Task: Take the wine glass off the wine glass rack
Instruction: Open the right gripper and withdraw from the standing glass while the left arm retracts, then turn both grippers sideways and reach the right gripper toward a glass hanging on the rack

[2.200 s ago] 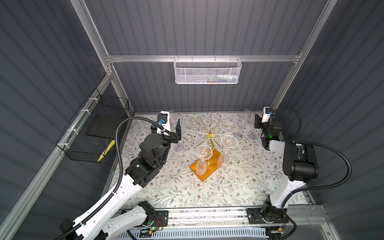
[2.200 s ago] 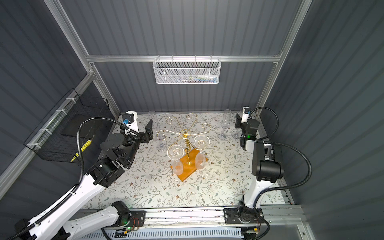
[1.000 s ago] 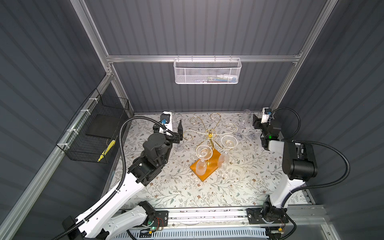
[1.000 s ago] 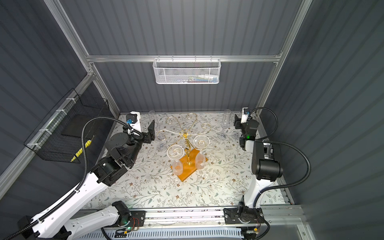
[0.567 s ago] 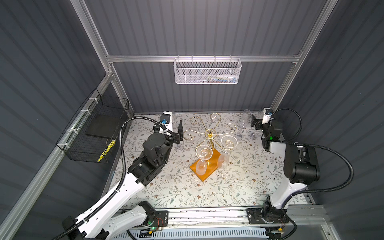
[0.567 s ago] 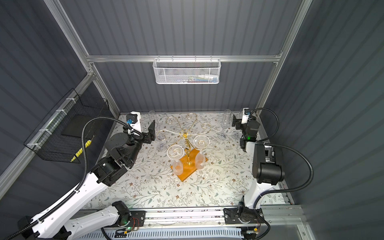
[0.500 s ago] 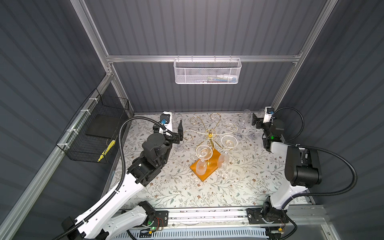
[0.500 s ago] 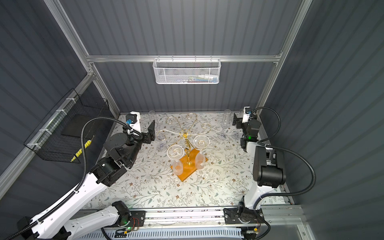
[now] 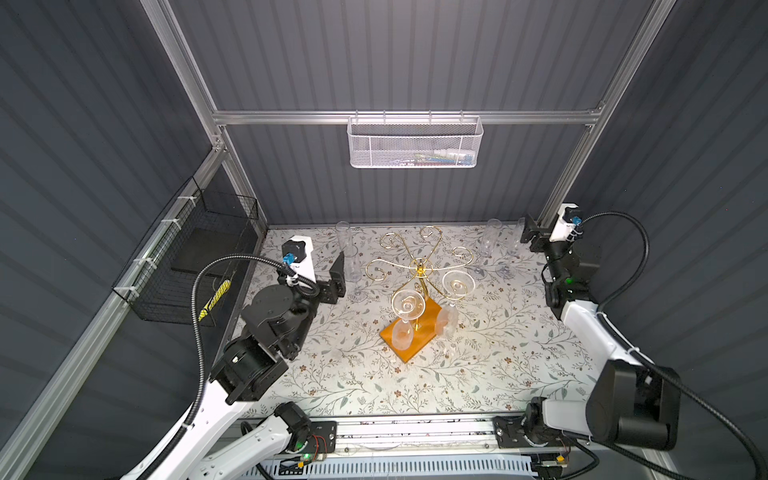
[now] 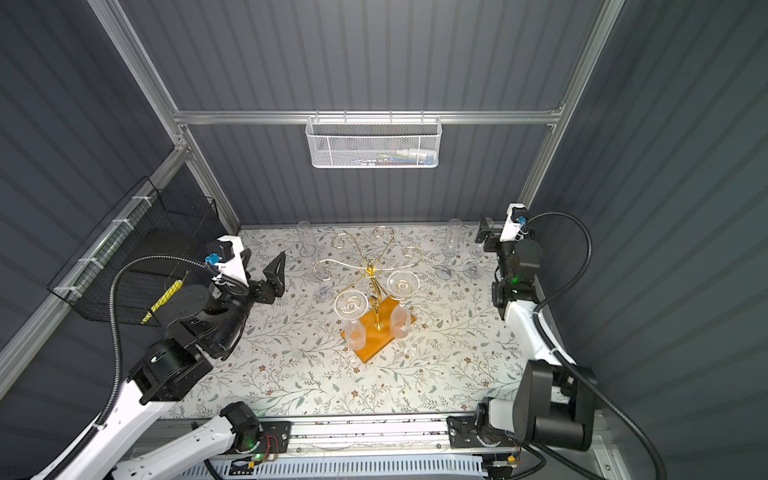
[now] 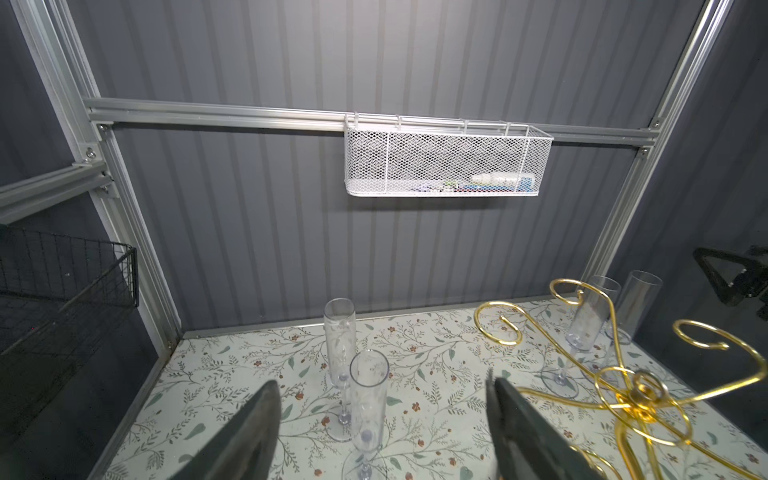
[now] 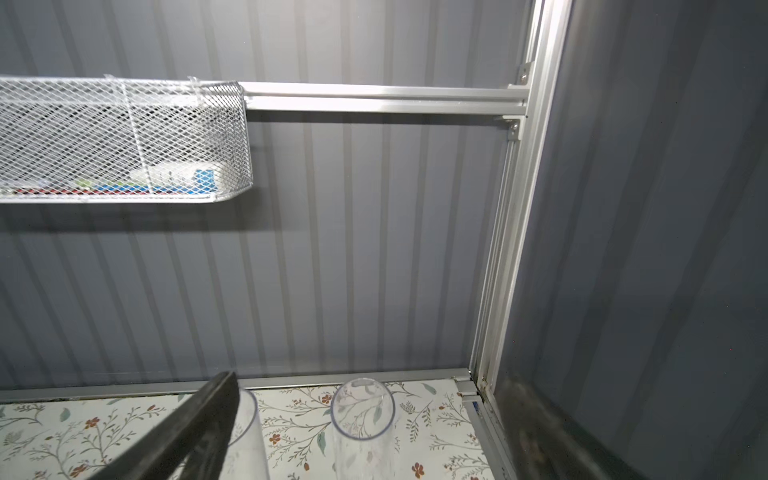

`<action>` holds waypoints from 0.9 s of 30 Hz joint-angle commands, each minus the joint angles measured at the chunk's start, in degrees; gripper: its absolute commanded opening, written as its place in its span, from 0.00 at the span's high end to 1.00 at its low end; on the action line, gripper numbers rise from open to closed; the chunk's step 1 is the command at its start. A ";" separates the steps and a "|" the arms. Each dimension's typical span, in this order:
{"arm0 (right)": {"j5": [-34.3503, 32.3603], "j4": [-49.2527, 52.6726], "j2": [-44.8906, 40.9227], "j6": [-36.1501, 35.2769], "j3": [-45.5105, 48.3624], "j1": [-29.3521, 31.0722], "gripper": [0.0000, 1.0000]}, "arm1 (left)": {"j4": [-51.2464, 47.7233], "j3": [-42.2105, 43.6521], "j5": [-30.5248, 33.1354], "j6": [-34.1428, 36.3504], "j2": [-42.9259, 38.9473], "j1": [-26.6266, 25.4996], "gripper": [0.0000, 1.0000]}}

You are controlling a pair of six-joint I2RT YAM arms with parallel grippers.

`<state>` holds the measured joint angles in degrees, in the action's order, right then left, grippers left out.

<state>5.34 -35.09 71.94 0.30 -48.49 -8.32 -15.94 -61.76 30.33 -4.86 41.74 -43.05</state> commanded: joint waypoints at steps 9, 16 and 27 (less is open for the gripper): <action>-2.49 36.92 -17.88 16.17 -2.30 -0.17 0.01 | -14.26 -3.33 -10.50 -10.09 -4.82 0.24 0.21; 3.16 53.46 -22.78 21.64 -5.83 0.09 0.01 | -18.14 -4.43 -16.36 -15.20 -3.94 0.17 0.21; 16.41 64.19 -28.31 23.14 -7.84 0.29 0.01 | -13.38 -0.02 -31.76 -31.38 -2.42 0.19 0.22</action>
<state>15.22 24.99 44.23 21.56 -54.70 -8.21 -32.49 -63.40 5.54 -29.02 38.09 -43.05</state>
